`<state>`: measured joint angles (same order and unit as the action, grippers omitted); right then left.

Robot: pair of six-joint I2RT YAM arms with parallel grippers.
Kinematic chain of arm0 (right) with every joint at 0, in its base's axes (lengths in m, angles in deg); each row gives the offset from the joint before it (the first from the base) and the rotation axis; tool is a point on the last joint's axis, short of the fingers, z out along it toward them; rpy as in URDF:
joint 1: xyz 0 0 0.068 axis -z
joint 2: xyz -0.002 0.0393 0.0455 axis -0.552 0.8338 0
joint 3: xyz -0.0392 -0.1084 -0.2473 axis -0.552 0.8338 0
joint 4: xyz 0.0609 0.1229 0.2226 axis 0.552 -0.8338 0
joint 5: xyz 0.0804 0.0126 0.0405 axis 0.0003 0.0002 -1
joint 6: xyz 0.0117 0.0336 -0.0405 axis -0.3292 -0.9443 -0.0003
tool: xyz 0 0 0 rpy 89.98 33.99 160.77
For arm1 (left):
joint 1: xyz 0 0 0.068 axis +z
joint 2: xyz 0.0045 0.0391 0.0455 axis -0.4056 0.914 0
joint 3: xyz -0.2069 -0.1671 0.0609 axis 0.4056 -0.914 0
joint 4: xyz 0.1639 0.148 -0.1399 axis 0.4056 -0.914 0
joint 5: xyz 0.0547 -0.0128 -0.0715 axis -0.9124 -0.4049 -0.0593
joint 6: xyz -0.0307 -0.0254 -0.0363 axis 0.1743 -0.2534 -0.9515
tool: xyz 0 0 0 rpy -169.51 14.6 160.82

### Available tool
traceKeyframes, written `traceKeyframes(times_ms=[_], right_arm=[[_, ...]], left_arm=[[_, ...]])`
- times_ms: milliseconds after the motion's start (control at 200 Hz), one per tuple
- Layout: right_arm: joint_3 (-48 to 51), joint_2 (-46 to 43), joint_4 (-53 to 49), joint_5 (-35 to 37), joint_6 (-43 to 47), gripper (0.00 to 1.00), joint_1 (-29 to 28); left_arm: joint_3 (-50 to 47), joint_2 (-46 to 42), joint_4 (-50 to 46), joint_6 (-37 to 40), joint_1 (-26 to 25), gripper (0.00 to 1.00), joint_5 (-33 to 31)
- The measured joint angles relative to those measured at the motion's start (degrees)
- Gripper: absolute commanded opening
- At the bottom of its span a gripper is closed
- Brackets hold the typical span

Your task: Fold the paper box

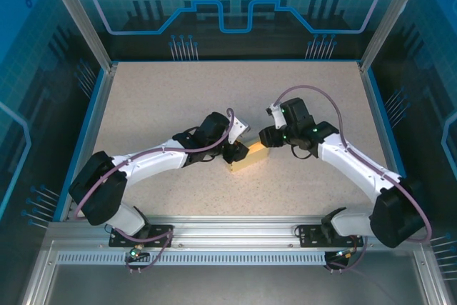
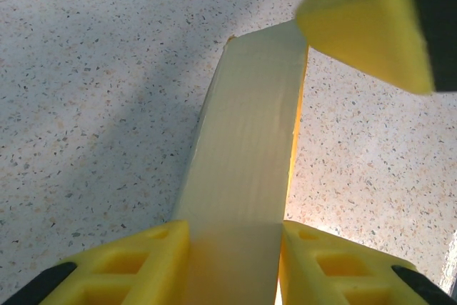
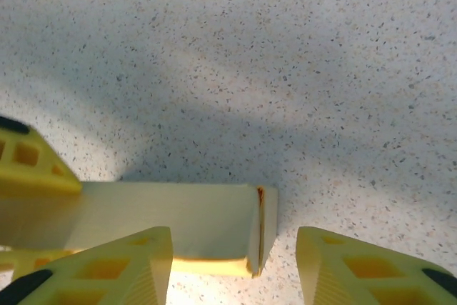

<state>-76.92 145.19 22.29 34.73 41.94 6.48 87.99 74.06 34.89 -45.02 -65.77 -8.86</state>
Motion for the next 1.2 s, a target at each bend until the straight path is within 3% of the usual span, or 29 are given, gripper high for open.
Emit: traceKeyframes(times_ms=[205,515,945,1201], right_arm=[[-0.24,4.37,0.94,-3.26,-1.16,0.50,2.32],[3.76,4.15,5.03,-7.80,-2.47,0.44,4.98],[8.81,3.39,11.85,-10.82,-3.96,0.39,5.51],[9.05,3.21,12.07,-10.86,-3.96,0.39,5.51]], left_arm=[[0.00,0.00,0.02,-0.02,-0.02,0.37,0.00],[-0.15,0.00,0.02,-0.04,-0.35,0.39,-0.46],[-0.68,-0.22,0.98,-1.64,-0.87,0.61,-0.33],[-3.08,-4.59,1.09,-4.02,-0.55,0.65,-2.12]])
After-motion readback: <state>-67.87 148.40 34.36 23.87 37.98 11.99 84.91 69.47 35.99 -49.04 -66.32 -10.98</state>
